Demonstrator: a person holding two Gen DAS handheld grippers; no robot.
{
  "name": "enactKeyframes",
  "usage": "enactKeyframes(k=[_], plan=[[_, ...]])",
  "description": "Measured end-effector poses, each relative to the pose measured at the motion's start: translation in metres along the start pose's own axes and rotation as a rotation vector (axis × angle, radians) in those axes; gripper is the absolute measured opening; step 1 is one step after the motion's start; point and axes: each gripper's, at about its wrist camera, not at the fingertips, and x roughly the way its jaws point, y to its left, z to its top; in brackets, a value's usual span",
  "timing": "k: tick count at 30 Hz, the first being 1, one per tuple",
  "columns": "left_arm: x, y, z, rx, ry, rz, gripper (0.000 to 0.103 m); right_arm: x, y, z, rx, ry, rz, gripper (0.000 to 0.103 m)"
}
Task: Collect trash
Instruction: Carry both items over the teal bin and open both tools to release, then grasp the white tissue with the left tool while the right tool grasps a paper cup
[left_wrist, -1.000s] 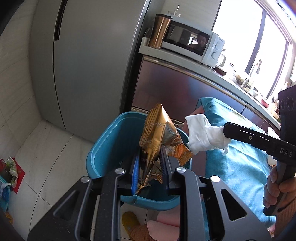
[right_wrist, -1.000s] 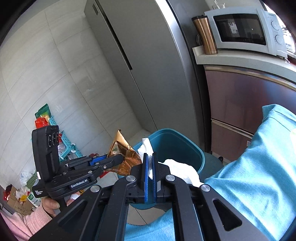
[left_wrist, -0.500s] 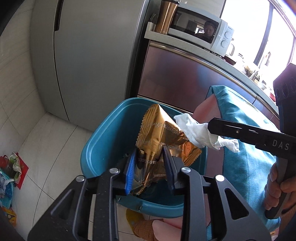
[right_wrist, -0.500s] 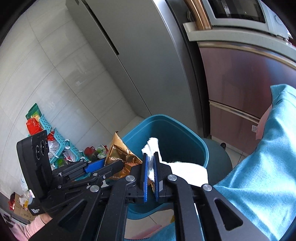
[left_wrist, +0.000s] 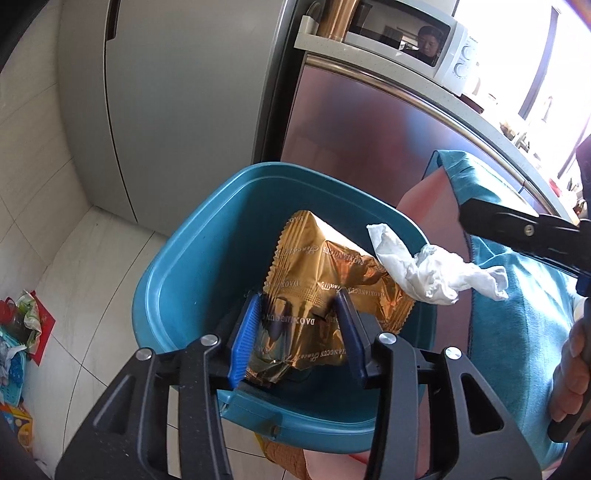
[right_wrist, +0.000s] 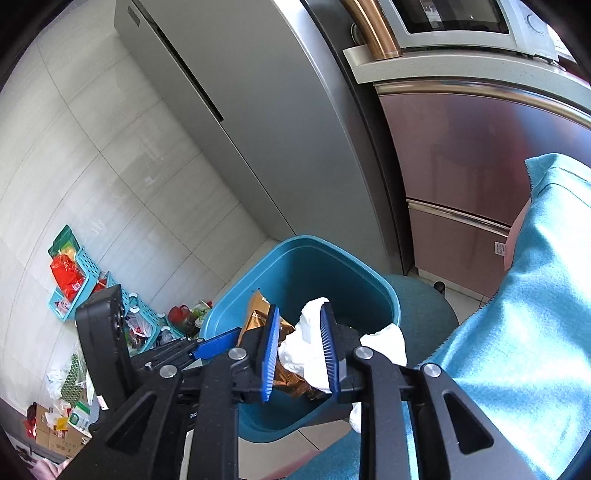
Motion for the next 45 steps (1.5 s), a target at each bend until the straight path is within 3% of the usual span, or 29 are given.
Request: enactKeyframes(k=[10, 19, 25, 33, 45], plan=[[-0.003, -0.001, -0.002, 0.023, -0.019, 0.1, 0.048, -0.017, -0.004, -0.003, 0.001, -0.042, -0.002, 0.023], [-0.01, -0.003, -0.004, 0.026, -0.036, 0.081, 0.049, -0.038, -0.012, -0.007, 0.002, -0.079, 0.003, 0.023], [-0.039, -0.022, -0.007, 0.065, -0.1, 0.003, 0.051, -0.07, -0.014, -0.021, -0.032, -0.12, -0.019, 0.03], [-0.079, -0.085, -0.005, 0.18, -0.18, -0.2, 0.057, -0.143, -0.025, -0.053, -0.059, -0.213, -0.116, 0.035], [-0.098, -0.219, -0.042, 0.4, -0.123, -0.484, 0.058, -0.27, -0.09, -0.132, 0.1, -0.344, -0.352, 0.037]])
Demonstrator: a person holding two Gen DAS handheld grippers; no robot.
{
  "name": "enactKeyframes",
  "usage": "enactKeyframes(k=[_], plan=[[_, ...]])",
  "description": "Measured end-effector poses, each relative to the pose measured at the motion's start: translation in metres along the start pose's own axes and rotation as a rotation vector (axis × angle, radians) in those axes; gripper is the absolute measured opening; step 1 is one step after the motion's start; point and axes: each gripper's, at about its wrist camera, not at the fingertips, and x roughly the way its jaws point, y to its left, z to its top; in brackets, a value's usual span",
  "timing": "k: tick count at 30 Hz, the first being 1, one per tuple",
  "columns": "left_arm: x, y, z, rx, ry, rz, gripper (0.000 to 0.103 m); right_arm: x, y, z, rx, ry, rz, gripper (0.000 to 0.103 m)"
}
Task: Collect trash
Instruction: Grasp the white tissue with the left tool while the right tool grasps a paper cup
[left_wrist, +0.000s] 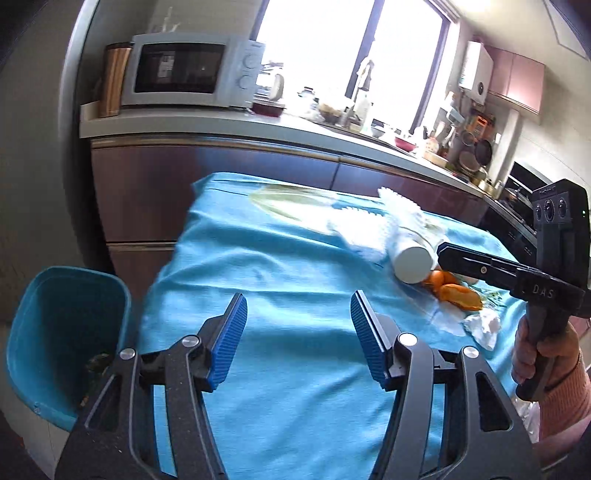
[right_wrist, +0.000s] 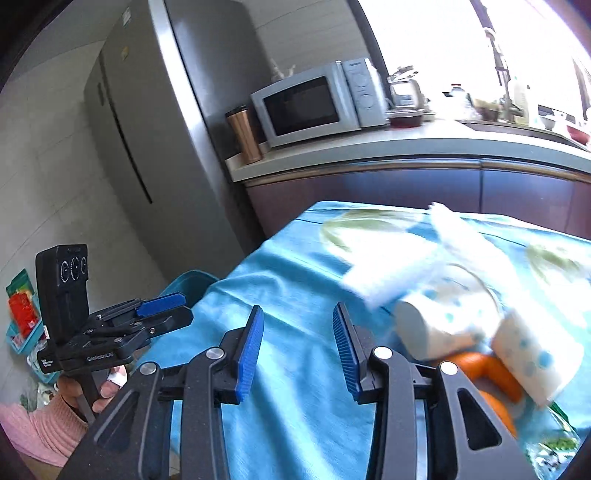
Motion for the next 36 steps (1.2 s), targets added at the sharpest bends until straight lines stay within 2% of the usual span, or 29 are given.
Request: enactKeyframes(k=[7, 13, 15, 23, 27, 29, 31, 33, 34, 36], plan=[[0.035, -0.09, -0.011, 0.109, 0.081, -0.2, 0.058, -0.061, -0.069, -0.021, 0.131, -0.074, -0.144, 0.037], [0.068, -0.161, -0.025, 0.205, 0.18, -0.377, 0.062, -0.082, -0.116, -0.035, 0.242, -0.102, -0.171, 0.037], [0.077, -0.179, -0.03, 0.243, 0.201, -0.389, 0.066, -0.082, -0.124, -0.038, 0.265, -0.099, -0.162, 0.037], [0.11, -0.217, -0.036, 0.289, 0.306, -0.402, 0.066, -0.069, -0.142, -0.04, 0.327, -0.087, -0.095, 0.037], [0.127, -0.223, -0.038, 0.29, 0.364, -0.39, 0.055, -0.065, -0.149, -0.041, 0.358, -0.094, -0.072, 0.037], [0.127, -0.225, -0.04, 0.299, 0.359, -0.383, 0.052, -0.063, -0.153, -0.042, 0.375, -0.096, -0.063, 0.037], [0.127, -0.224, -0.04, 0.298, 0.361, -0.389, 0.044, -0.062, -0.156, -0.042, 0.386, -0.096, -0.059, 0.031], [0.126, -0.222, -0.04, 0.293, 0.363, -0.391, 0.029, -0.061, -0.159, -0.044, 0.398, -0.094, -0.046, 0.024], [0.126, -0.221, -0.041, 0.288, 0.364, -0.391, 0.025, -0.06, -0.16, -0.044, 0.402, -0.094, -0.042, 0.018], [0.125, -0.218, -0.041, 0.278, 0.362, -0.394, 0.017, -0.06, -0.16, -0.044, 0.404, -0.097, -0.04, 0.012]])
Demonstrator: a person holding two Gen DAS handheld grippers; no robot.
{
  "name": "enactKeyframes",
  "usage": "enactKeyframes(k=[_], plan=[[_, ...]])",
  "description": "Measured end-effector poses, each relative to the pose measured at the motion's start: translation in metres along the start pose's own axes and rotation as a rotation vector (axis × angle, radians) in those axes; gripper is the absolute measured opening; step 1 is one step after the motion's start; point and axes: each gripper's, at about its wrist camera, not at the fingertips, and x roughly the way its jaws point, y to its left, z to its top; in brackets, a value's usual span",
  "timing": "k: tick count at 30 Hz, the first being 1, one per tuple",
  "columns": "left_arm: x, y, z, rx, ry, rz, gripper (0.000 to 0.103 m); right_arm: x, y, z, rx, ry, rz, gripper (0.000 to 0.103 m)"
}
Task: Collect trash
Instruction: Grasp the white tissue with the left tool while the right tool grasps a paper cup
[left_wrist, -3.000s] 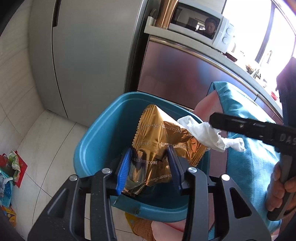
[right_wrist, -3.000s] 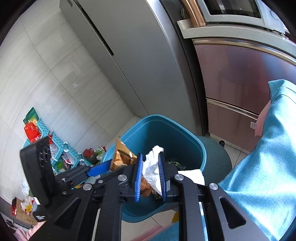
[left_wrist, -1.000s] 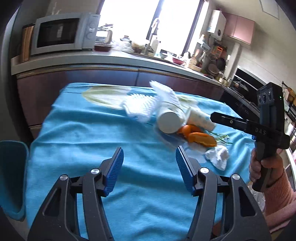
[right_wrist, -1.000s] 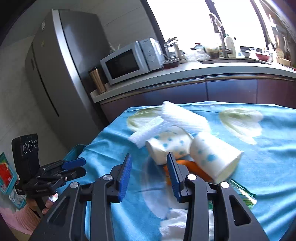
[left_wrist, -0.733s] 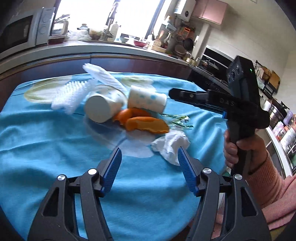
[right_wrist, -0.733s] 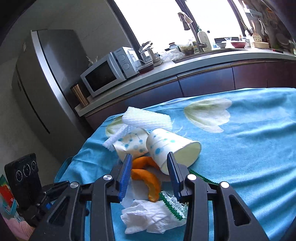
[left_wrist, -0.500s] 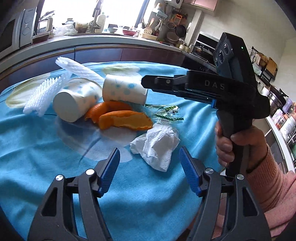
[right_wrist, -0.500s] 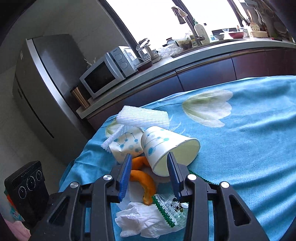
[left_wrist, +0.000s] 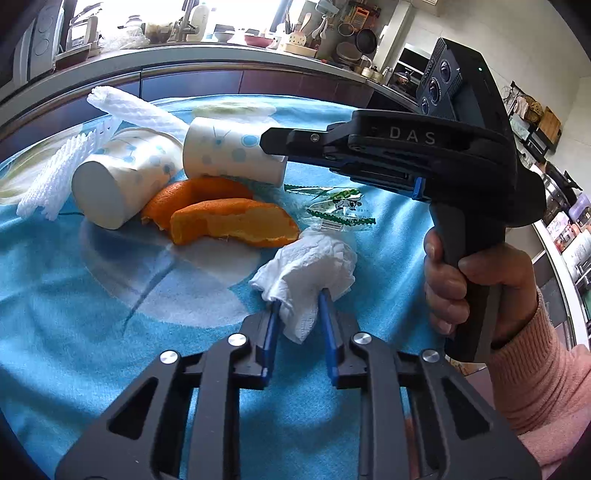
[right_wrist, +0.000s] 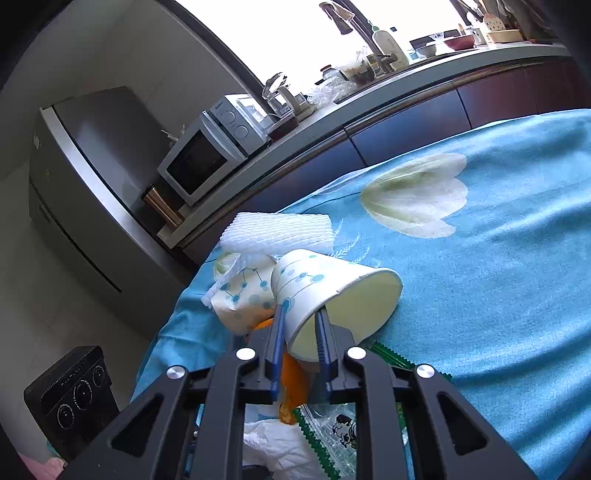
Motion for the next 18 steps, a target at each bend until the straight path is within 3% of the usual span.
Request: enactKeyframes(k=[4, 18], plan=[[-0.011, 0.005, -0.005, -0.006, -0.026, -0.009, 0.011, -0.004, 0.002, -0.001, -0.004, -0.01, 0.008, 0.004], [-0.078, 0.025, -0.031, -0.041, -0.135, 0.011, 0.008, -0.023, 0.028, -0.001, -0.066, -0.049, 0.043, 0.002]])
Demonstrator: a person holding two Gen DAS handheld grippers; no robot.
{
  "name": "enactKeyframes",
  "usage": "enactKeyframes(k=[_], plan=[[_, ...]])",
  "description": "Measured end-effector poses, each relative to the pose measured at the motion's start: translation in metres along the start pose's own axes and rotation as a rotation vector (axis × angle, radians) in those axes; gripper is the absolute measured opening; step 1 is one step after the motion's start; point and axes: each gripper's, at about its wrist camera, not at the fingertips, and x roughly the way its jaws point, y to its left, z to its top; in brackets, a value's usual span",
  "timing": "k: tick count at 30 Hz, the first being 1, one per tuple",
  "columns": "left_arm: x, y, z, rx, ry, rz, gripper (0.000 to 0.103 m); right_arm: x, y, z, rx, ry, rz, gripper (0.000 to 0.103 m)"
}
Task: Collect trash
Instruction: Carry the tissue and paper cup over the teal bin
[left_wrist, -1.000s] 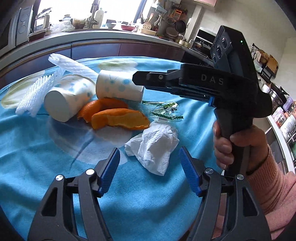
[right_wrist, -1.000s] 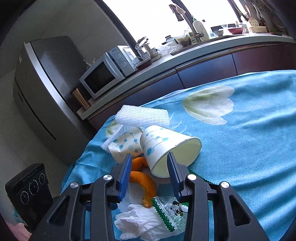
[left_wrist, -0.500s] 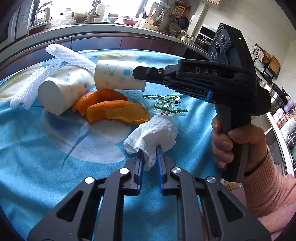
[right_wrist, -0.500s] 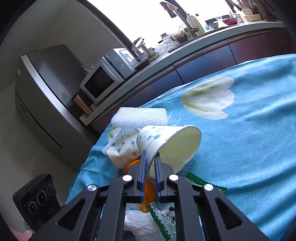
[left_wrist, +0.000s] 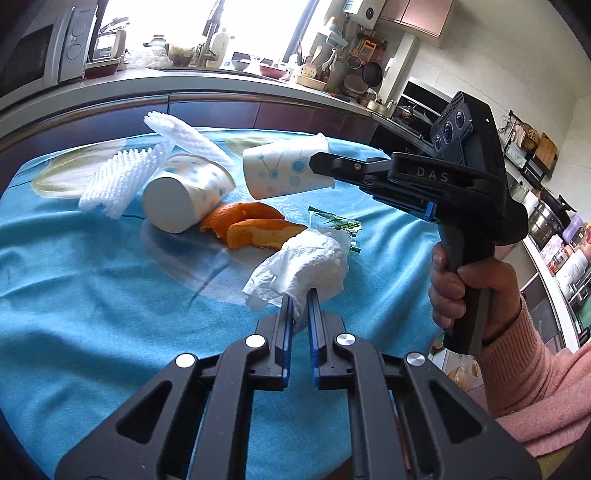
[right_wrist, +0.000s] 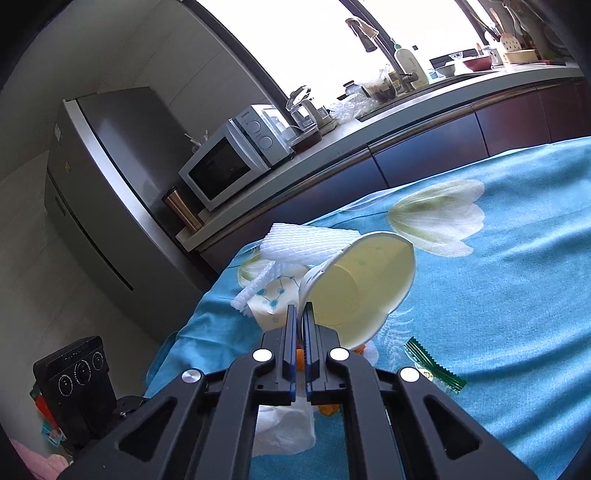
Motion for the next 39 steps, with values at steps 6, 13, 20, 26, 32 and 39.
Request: enactKeyframes(k=[6, 13, 20, 26, 32, 39], plan=[[-0.031, 0.015, -0.003, -0.028, -0.045, 0.045, 0.008, -0.001, 0.024, 0.002, -0.049, -0.006, 0.038, 0.002], [-0.065, 0.035, -0.01, -0.07, -0.107, 0.114, 0.008, 0.009, 0.055, 0.001, -0.108, 0.018, 0.1, 0.002], [-0.102, 0.059, -0.019, -0.133, -0.151, 0.192, 0.008, 0.036, 0.087, -0.007, -0.149, 0.077, 0.165, 0.002], [-0.131, 0.079, -0.03, -0.182, -0.188, 0.254, 0.008, 0.059, 0.11, -0.014, -0.174, 0.126, 0.218, 0.003], [-0.162, 0.099, -0.042, -0.236, -0.23, 0.317, 0.008, 0.085, 0.132, -0.021, -0.193, 0.179, 0.272, 0.002], [-0.197, 0.124, -0.057, -0.312, -0.281, 0.394, 0.008, 0.113, 0.161, -0.026, -0.232, 0.235, 0.332, 0.002]])
